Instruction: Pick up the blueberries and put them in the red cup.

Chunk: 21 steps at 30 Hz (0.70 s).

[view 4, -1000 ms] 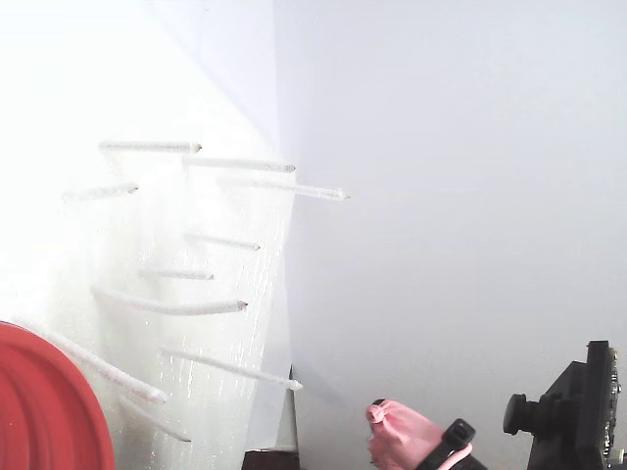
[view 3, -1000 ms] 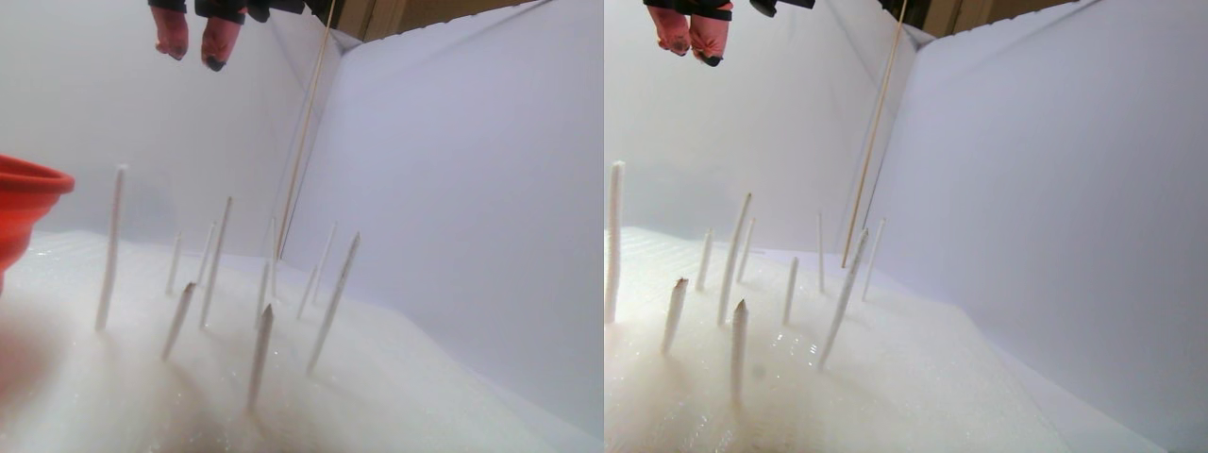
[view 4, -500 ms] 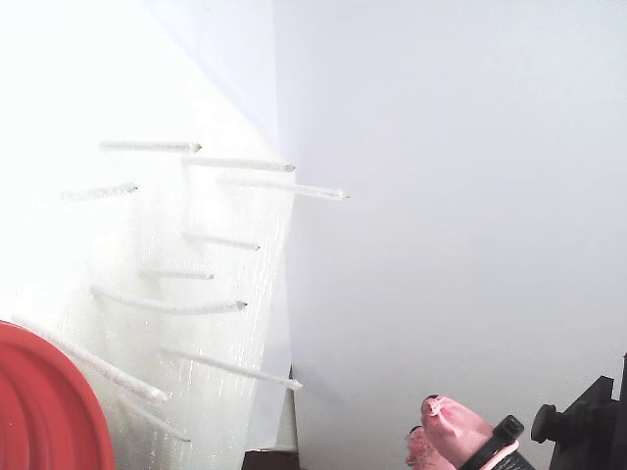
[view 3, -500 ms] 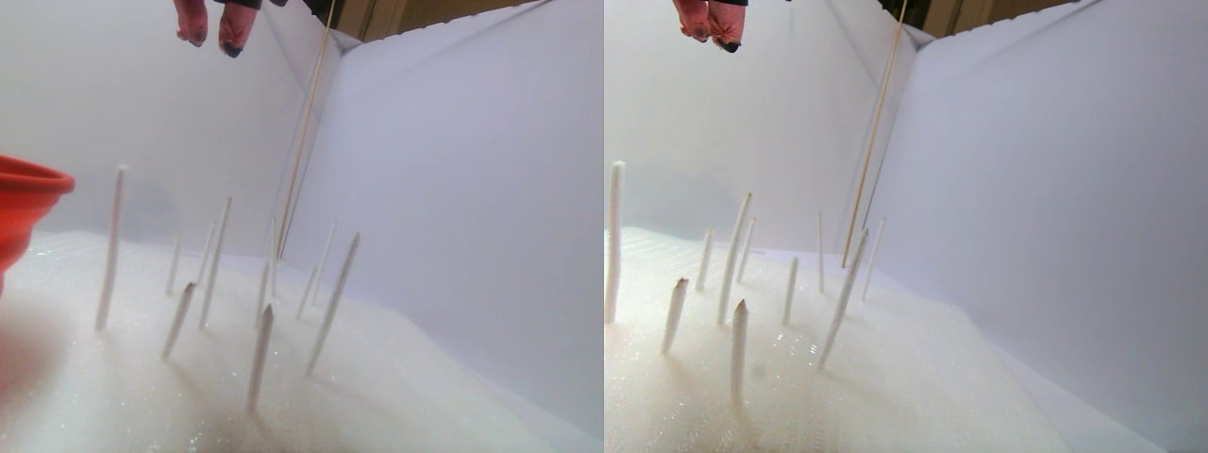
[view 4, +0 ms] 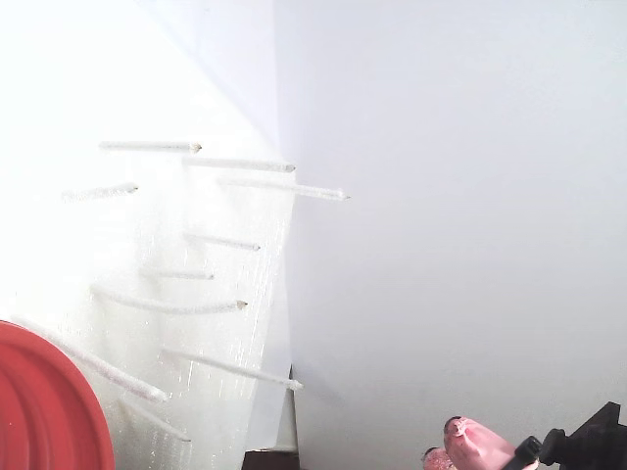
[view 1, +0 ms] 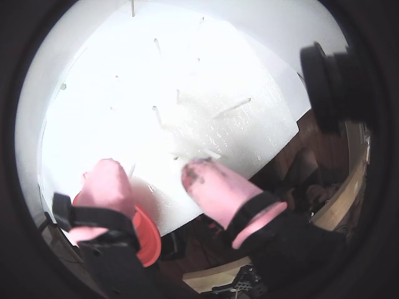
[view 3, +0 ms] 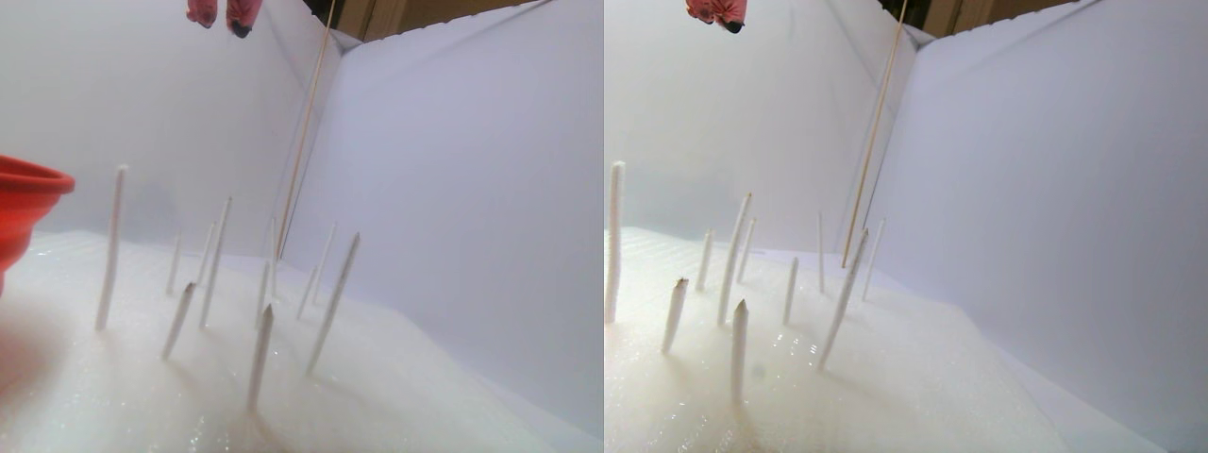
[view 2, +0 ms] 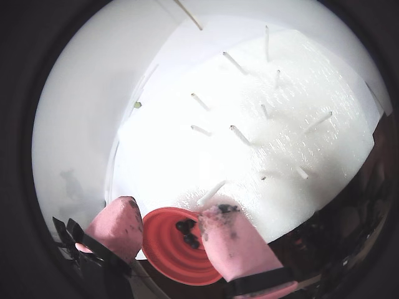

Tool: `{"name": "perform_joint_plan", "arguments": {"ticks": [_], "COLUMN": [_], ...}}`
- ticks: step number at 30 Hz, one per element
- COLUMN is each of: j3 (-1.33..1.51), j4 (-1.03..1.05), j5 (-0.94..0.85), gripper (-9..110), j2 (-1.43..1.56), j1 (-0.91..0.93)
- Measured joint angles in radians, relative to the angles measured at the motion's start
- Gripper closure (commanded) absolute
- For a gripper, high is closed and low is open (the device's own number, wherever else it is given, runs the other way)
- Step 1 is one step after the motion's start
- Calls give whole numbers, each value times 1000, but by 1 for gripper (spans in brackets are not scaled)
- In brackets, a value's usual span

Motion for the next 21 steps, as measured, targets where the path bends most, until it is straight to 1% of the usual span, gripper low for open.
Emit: {"name": "perform_joint_plan", "arguments": {"ticks": [21], "j3": [-91], "j4": [156], "j5": [92], "gripper": [84], "j2": [166], "j1": [32]}}
